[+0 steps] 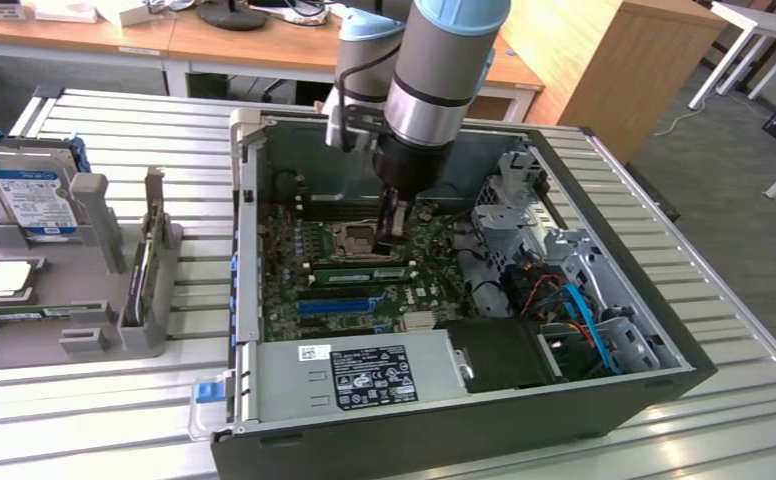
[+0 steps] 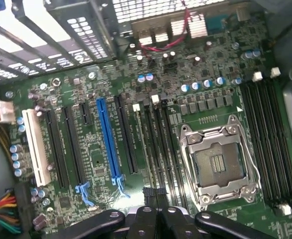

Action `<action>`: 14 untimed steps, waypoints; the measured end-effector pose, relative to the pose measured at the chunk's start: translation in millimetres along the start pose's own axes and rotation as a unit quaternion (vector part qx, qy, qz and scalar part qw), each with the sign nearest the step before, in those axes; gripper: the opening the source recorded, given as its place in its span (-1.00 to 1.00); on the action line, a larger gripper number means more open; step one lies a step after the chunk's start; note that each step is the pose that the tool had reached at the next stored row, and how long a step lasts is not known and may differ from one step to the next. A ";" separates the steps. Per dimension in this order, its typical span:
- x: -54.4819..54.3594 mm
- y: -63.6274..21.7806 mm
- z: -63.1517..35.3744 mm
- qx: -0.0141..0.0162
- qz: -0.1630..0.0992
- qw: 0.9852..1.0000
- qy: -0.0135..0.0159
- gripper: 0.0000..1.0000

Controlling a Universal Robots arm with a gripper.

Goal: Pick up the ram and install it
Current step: 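Press down the ram until it locks into place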

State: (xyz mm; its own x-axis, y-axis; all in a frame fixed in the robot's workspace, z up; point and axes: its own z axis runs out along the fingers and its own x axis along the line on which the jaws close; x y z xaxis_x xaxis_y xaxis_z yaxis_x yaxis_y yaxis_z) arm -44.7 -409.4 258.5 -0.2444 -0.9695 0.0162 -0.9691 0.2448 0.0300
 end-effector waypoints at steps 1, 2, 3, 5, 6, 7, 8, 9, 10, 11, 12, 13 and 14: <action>0.0 0.0 0.0 0.000 0.004 1.000 0.000 -0.80; 0.0 0.0 0.0 0.000 0.008 1.000 0.000 -0.80; 0.0 0.0 0.0 0.000 0.012 1.000 0.000 -0.80; 0.0 0.0 0.0 0.000 0.022 1.000 -0.001 -0.80; 0.0 0.0 0.0 0.000 0.028 1.000 -0.001 -0.80; 0.0 0.0 0.0 -0.001 0.034 0.999 -0.001 -0.80; 0.0 0.0 0.0 -0.001 0.040 0.999 -0.001 -0.80; 0.0 0.0 0.0 -0.001 0.046 0.999 -0.001 -0.80; 0.0 0.0 0.0 -0.001 0.053 0.999 -0.002 -0.80; 0.0 0.0 0.0 -0.001 0.059 0.998 -0.002 -0.80; 0.0 0.0 0.0 -0.001 0.066 0.998 -0.002 -0.80; 0.0 0.0 0.0 -0.001 0.073 0.997 -0.002 -0.80; 0.0 0.0 0.0 -0.001 0.079 0.997 -0.002 -0.80</action>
State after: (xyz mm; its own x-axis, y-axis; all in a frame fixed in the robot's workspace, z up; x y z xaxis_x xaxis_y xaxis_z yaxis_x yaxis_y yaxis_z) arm -44.7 -409.4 258.6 -0.3944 -0.9188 0.0162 -0.9183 0.3947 0.0301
